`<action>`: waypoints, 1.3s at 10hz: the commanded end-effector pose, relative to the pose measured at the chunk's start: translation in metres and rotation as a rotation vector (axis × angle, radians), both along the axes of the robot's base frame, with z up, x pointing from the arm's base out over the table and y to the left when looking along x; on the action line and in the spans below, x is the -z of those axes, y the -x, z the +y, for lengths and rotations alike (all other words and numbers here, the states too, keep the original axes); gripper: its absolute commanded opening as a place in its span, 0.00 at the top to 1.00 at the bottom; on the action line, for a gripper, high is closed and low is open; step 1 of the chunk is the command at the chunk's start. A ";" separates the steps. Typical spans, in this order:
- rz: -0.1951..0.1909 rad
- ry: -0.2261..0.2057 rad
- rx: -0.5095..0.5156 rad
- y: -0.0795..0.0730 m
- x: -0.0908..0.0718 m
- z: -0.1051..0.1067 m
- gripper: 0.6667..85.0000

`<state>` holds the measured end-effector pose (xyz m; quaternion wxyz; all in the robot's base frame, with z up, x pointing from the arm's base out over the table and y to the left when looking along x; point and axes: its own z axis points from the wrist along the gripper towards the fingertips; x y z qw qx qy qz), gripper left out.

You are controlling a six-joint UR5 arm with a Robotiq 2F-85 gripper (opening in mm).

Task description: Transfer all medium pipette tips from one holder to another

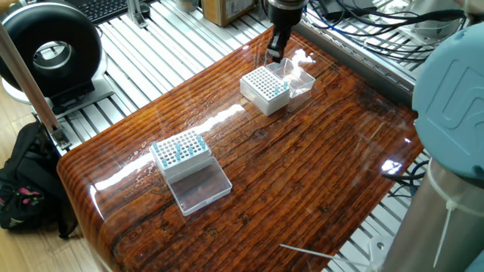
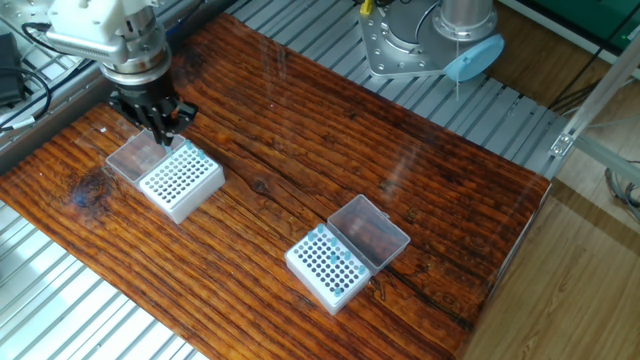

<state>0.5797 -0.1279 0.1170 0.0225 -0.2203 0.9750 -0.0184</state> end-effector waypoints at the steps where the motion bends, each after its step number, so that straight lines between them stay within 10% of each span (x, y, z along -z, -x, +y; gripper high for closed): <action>1: -0.004 -0.008 0.007 0.004 0.005 0.000 0.91; 13: 0.009 -0.016 -0.017 0.007 0.007 0.002 0.78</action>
